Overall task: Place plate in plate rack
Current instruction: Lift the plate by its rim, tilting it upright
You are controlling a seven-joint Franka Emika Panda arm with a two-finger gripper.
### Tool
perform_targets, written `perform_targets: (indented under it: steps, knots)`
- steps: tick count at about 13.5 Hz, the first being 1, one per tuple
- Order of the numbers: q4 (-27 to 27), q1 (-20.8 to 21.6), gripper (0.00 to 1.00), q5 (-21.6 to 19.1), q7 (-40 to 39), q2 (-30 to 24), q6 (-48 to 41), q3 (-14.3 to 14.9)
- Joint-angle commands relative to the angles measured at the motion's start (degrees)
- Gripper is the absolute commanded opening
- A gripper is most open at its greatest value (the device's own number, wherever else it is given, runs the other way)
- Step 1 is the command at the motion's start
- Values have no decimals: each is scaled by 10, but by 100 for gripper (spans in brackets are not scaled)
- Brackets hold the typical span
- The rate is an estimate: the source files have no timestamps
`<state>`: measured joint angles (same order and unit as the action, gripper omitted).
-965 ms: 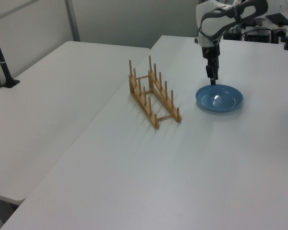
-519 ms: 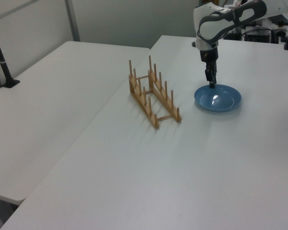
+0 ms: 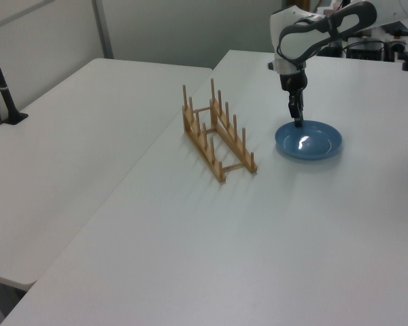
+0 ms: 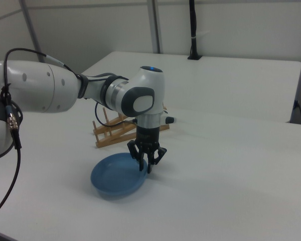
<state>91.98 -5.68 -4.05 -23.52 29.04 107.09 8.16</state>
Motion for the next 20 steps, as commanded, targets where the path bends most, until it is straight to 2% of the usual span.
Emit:
perform_targets:
  steps: [1, 3, 6, 9, 16, 18, 20]
  knots:
    - [18, 3, 17, -3, -27, -9, 15, 1]
    - [18, 3, 5, -3, -40, -9, 15, 0]
    - [21, 3, 0, -1, -50, -10, 15, 0]
    - [17, 3, 0, -1, -83, -21, 12, 0]
    - [-7, 5, 0, 2, -138, -100, 15, 2]
    - [-12, 27, 0, 34, -123, -130, 69, 8]
    - [-17, 29, 0, 38, -83, -143, 135, 9]
